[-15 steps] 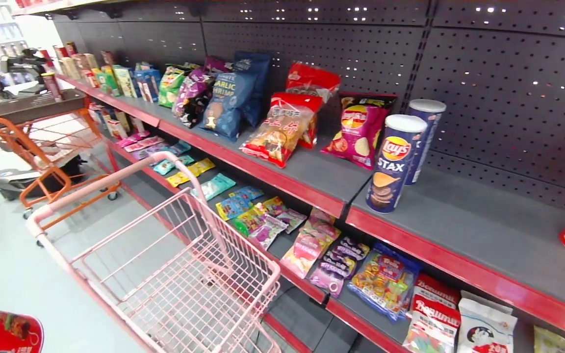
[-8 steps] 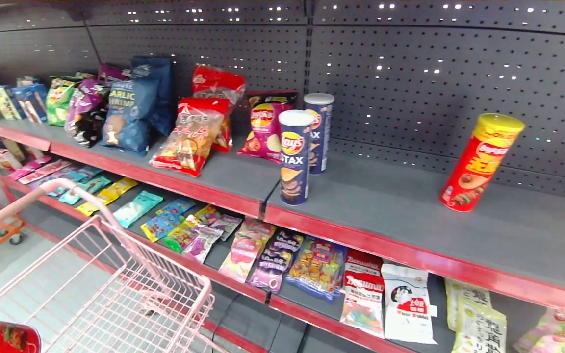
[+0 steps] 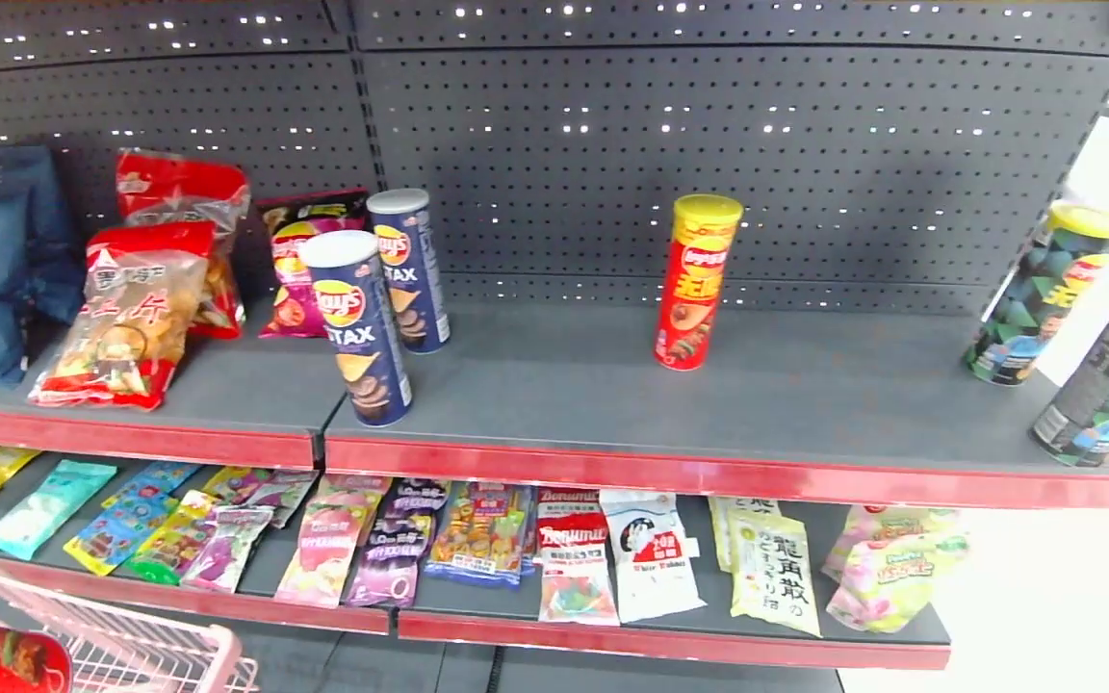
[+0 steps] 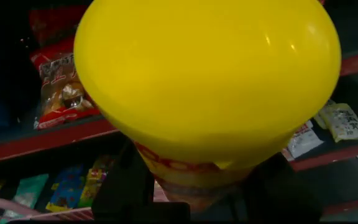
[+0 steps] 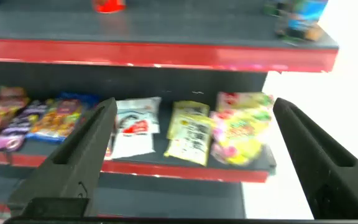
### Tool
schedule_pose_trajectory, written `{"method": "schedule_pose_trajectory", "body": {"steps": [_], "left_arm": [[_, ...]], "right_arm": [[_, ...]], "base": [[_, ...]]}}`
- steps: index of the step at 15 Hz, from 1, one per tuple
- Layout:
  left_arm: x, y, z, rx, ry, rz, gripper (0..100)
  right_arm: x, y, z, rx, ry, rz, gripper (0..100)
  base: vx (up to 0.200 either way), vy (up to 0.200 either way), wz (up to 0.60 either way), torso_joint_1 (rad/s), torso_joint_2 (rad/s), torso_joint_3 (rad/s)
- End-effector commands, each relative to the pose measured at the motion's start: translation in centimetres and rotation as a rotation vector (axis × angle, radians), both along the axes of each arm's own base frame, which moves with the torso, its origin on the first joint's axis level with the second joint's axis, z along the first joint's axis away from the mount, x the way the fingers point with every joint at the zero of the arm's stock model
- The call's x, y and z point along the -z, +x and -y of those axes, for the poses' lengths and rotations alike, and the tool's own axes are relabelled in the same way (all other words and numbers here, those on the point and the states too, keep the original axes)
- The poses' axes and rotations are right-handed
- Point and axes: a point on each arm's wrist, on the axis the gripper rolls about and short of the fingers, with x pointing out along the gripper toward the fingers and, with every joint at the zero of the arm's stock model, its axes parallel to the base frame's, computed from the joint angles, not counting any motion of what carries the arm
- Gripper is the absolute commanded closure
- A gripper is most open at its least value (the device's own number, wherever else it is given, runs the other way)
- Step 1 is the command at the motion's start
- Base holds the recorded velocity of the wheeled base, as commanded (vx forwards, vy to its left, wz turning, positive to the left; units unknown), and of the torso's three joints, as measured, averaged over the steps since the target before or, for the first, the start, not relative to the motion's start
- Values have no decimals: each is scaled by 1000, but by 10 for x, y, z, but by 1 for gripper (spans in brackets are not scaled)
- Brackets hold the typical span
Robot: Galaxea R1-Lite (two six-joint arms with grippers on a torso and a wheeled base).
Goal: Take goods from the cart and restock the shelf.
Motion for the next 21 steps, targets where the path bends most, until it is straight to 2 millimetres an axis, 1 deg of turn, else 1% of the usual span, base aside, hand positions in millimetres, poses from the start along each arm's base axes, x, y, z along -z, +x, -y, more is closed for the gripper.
{"method": "schedule_pose_trajectory", "body": {"steps": [1, 4, 10, 14, 20, 21], "left_arm": [[0, 1, 0, -1, 1, -4, 100], [0, 1, 0, -3, 1, -5, 100], [1, 2, 0, -1, 4, -11, 100], [3, -3, -1, 9, 1, 10, 100], [21, -27, -6, 6, 0, 15, 100], [22, -27, -6, 9, -1, 12, 100]], "right_arm": [[0, 0, 0, -2, -1, -2, 0], [0, 0, 0, -2, -1, -2, 0], [0, 0, 0, -5, -3, -2, 0], [0, 0, 0, -6, -6, -2, 0], [-1, 0, 0, -16, -24, 2, 0], [-15, -3, -2, -90, -41, 43, 0]], "base": [[0, 0, 0, 0, 0, 0], [0, 0, 0, 0, 0, 0], [200, 0, 0, 2, -2, 2], [0, 0, 0, 0, 0, 0], [0, 0, 0, 0, 0, 0], [0, 0, 0, 0, 0, 0]]}}
